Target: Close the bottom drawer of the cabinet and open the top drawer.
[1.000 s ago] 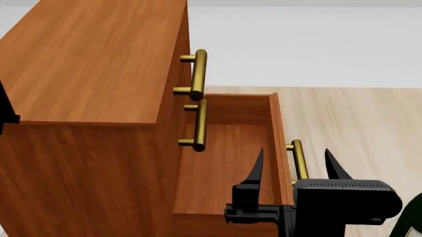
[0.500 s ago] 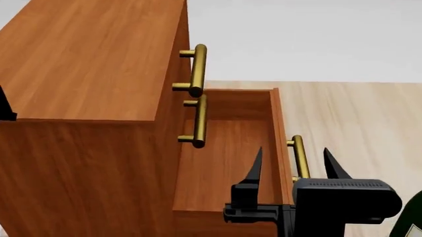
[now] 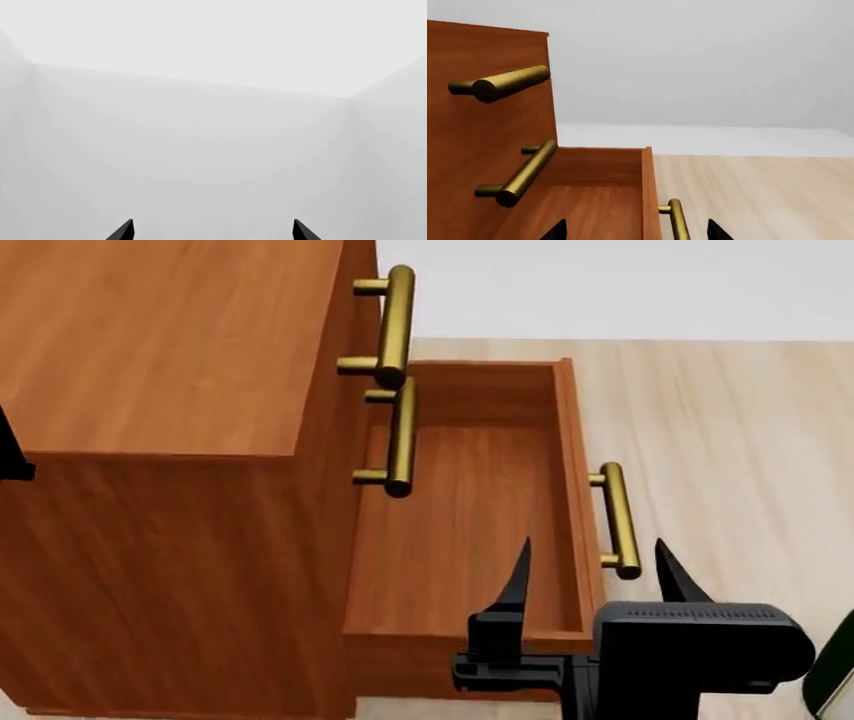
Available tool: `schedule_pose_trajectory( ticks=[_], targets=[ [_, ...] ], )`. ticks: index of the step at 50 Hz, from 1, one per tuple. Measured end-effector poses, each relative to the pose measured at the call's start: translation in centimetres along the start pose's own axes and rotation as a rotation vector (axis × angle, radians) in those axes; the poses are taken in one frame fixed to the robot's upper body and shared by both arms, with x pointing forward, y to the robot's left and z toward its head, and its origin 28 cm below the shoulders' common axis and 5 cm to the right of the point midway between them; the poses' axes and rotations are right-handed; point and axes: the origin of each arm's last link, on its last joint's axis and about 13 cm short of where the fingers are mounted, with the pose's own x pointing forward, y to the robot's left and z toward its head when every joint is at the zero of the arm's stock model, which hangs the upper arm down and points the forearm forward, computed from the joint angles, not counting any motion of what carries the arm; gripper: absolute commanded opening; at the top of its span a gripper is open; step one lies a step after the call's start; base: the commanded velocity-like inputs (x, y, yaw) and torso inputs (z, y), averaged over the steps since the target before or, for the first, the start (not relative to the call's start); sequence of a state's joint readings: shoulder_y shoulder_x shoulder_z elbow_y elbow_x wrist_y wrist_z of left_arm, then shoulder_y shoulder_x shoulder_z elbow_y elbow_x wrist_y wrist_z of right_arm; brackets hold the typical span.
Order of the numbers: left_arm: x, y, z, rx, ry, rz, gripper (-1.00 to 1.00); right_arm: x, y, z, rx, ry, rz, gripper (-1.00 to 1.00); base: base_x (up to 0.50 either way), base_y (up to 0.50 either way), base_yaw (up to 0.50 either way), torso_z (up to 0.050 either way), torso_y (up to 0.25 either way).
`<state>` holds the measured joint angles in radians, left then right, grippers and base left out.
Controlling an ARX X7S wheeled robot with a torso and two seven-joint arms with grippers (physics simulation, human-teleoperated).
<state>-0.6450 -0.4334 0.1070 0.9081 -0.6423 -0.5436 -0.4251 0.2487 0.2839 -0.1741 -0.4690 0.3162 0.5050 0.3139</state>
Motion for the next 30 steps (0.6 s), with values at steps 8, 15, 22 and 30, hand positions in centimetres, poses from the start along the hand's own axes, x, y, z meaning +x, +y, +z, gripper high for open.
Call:
schedule_pose_trajectory(
  ticks=[8, 15, 22, 30],
  targets=[
    [0.0, 0.0, 0.02, 0.0, 0.0, 0.0, 1.0, 0.0, -0.02, 0.05, -0.001, -0.001, 0.0, 1.0, 0.0, 0.0, 0.0, 0.0, -0.133],
    [0.0, -0.01, 0.02, 0.0, 0.0, 0.0, 1.0, -0.01, -0.07, 0.1, -0.003, -0.002, -0.001, 1.0, 0.0, 0.0, 0.0, 0.0, -0.133],
    [-0.01, -0.02, 0.07, -0.003, -0.001, 0.0, 1.0, -0.06, -0.18, 0.27, -0.012, -0.001, -0.002, 1.0, 0.0, 0.0, 0.0, 0.0, -0.066],
    [-0.01, 0.0, 0.18, -0.007, -0.006, 0.0, 1.0, -0.11, -0.41, 0.6, -0.036, -0.001, -0.004, 1.0, 0.0, 0.0, 0.0, 0.0, 0.0]
  ],
)
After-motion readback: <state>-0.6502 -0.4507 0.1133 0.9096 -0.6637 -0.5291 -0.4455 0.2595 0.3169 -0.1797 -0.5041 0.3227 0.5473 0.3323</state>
